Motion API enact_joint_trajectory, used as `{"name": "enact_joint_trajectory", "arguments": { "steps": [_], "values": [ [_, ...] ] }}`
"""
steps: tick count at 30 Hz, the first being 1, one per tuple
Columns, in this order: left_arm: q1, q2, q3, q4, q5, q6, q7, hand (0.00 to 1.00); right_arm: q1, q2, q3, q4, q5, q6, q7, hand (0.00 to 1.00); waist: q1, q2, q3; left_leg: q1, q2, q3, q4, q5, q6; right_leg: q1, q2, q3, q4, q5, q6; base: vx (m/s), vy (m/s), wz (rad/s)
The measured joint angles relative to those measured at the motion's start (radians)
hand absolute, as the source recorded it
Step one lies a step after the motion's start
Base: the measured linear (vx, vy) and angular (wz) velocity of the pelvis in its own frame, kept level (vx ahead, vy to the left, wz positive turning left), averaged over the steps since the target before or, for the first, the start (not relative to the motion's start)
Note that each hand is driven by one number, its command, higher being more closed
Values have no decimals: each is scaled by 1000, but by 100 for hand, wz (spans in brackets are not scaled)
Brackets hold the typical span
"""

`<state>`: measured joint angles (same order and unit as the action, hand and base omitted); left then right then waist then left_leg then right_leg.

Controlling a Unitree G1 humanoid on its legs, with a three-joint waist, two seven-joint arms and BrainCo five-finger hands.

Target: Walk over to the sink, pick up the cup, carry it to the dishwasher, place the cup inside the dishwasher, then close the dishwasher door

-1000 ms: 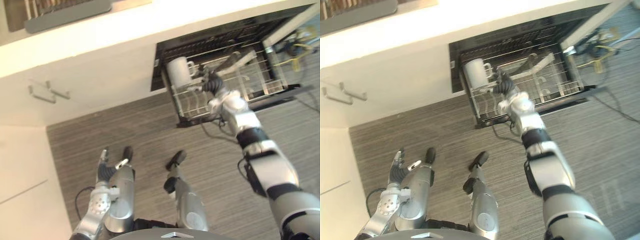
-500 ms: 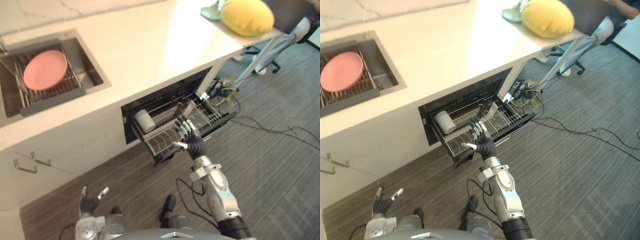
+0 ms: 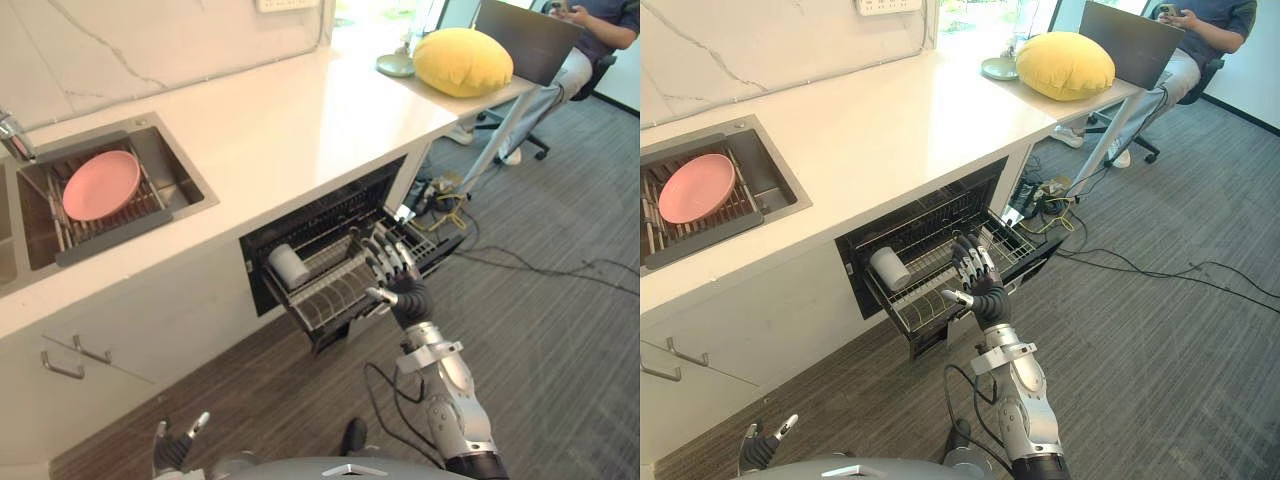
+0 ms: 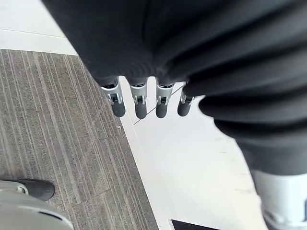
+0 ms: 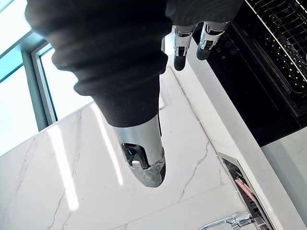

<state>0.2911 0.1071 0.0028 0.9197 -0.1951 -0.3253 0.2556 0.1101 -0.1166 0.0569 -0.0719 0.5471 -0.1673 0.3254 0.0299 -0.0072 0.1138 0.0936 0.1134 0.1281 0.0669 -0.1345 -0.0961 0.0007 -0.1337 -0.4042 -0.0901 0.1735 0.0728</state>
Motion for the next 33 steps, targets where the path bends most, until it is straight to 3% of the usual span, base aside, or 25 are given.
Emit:
{"name": "enact_joint_trajectory", "arguments": {
  "steps": [8,10,11,14,16,19,21,22,23,24,25,26,27,28,29,33],
  "values": [
    [1,-13,21,3,14,-12,3,0,-35,-29,16,-3,18,9,24,0,13,19,11,-11,-11,-69,1,10,6,48,-20,-102,4,-19,14,12,19,34],
    [-13,-12,33,-11,76,-17,2,0,-40,-48,12,-43,17,8,22,0,2,14,14,-53,14,123,45,12,69,71,-55,-185,7,-30,28,-21,68,117],
    [-15,-15,32,-30,111,-21,2,0,-41,-77,0,-69,17,8,21,0,-3,14,15,-66,41,233,84,17,80,91,-70,-224,7,-30,40,2,85,123],
    [-4,-25,31,-67,158,-22,0,0,-66,-107,-29,-71,23,8,20,0,13,11,14,-70,10,236,91,33,39,124,-108,-264,8,-18,60,38,207,83],
    [6,-21,33,-85,158,-22,1,0,-66,-89,-30,-71,42,7,23,0,21,-4,18,-62,-10,231,79,33,40,124,-131,-265,26,-18,63,35,216,23],
    [1,-14,9,-86,180,-15,17,0,-29,-80,-33,-71,55,-1,23,0,9,-13,27,-14,-33,216,17,31,61,82,-212,-263,236,-65,73,4,188,15],
    [-9,-3,-26,-93,209,-8,24,0,5,-73,-41,-72,55,-22,23,0,-7,-9,32,-2,-48,180,7,30,68,-3,-295,-208,488,-67,-1,20,149,50],
    [-12,14,-49,-116,222,-2,25,0,23,-59,-55,-71,55,-30,22,0,-26,-19,39,-2,-60,140,15,32,81,-65,-323,-98,631,-29,-71,7,187,108],
    [-18,44,-82,-133,236,-2,25,0,44,-28,-77,-69,55,-31,20,0,-54,-17,48,-1,-65,66,24,37,97,-149,-285,127,764,-36,-70,22,120,163],
    [-44,65,-94,-122,239,4,23,0,75,-7,-85,-81,55,-35,16,0,-76,-36,52,-5,-58,-12,21,36,96,-174,-165,297,799,-200,-5,33,50,165],
    [-51,70,-97,-120,239,10,22,0,93,-7,-84,-96,55,-35,13,0,-84,-48,53,-6,-61,-46,19,40,96,-176,-114,348,790,-246,-1,75,-63,177],
    [-61,71,-105,-116,238,21,19,0,139,-7,-96,-156,56,-36,14,0,-92,-71,53,-11,-78,-100,12,49,95,-165,-34,421,721,-309,28,87,-75,164],
    [-75,71,-128,-115,238,33,13,0,166,-9,-102,-208,58,-53,15,0,-92,-89,46,-6,-105,-138,0,57,99,-148,5,445,612,-319,36,98,-84,150],
    [-79,70,-136,-116,239,39,5,0,168,-9,-102,-227,62,-57,17,0,-96,-93,44,-6,-119,-154,0,61,105,-142,19,453,559,-311,34,133,-135,115],
    [-76,71,-154,-116,238,48,-6,0,164,-12,-101,-238,84,-73,26,0,-100,-108,36,-9,-149,-172,9,54,102,-135,28,454,474,-258,14,136,-120,78],
    [-82,56,-176,-119,241,61,-23,0,120,-19,-113,-224,141,-76,20,0,-88,-60,30,-25,-130,-200,24,38,83,-47,41,455,314,-260,15,146,-52,31]
  ]
}}
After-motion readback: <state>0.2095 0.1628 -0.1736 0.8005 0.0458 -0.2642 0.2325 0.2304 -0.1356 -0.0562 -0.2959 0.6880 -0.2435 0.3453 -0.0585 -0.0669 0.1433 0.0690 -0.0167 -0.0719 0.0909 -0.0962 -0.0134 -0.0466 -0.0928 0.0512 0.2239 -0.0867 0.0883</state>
